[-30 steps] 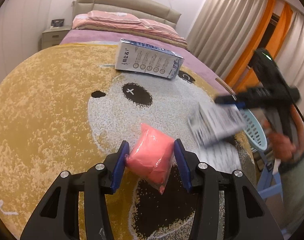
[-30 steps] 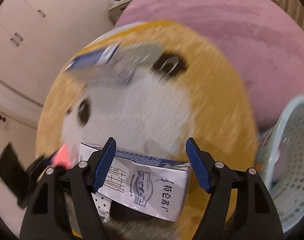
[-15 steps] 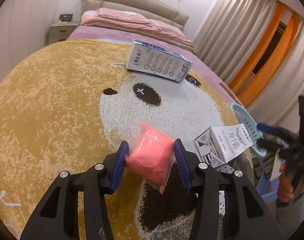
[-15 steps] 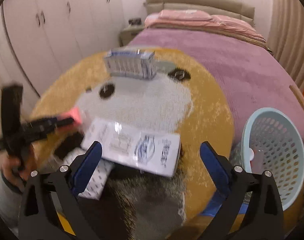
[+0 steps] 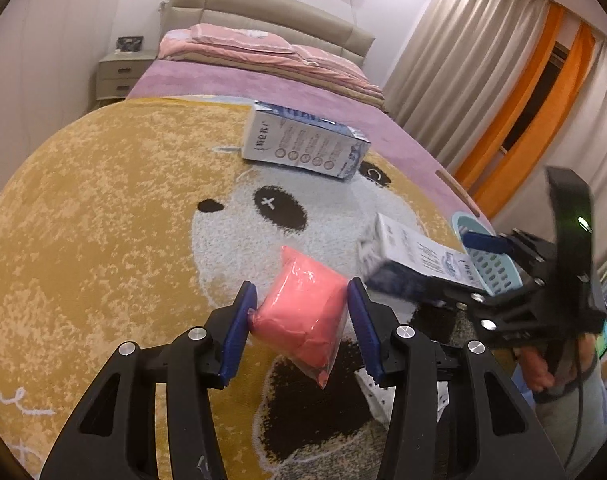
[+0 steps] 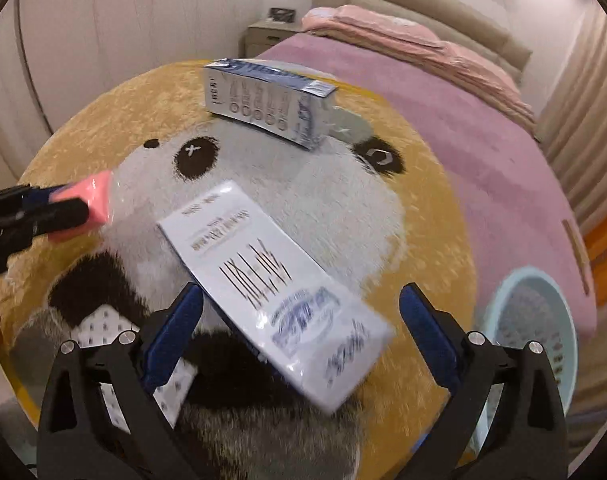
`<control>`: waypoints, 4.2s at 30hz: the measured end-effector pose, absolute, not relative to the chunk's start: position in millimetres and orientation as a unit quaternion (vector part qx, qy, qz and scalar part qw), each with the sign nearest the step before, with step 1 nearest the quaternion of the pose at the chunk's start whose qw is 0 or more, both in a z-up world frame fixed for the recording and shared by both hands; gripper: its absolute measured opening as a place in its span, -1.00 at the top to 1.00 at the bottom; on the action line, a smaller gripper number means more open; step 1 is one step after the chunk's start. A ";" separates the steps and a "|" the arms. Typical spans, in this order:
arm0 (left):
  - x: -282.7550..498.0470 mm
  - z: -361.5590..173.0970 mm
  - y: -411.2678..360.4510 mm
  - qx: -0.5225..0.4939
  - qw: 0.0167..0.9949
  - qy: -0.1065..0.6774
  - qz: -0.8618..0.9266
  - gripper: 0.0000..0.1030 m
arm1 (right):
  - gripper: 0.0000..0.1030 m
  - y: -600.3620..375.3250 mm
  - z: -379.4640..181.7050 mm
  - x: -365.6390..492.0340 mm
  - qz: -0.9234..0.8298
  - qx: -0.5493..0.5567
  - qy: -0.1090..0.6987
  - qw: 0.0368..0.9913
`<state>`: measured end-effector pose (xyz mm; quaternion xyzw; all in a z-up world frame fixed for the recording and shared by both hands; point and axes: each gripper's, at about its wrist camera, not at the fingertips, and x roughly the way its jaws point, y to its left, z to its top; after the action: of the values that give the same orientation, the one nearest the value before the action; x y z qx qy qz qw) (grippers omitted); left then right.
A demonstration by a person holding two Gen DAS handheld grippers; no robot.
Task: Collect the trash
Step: 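Carry pink bag and milk carton over the basket and open both tools, then grasp the white heart-print paper with right tool while left tool reaches the rug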
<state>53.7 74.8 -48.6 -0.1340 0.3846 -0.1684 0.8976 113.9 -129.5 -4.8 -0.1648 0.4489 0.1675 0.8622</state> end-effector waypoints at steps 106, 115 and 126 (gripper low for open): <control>94.3 92.9 -138.8 -0.039 0.887 0.313 -0.338 -0.36 | -0.24 -361.5 71.1 21.9 -0.062 0.162 0.316 0.933; 75.3 97.1 -45.5 -0.067 0.914 0.302 -0.264 -0.36 | -0.24 -273.8 86.2 6.4 0.019 0.103 0.316 0.943; 63.9 62.6 34.1 -0.100 0.917 0.326 -0.207 -0.36 | -0.23 -183.1 43.3 -10.1 0.124 0.065 0.369 0.919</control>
<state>63.9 34.1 62.6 -0.0997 0.3265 -0.2067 0.9169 -10.1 -183.1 43.3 0.0652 0.3690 0.1242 0.9188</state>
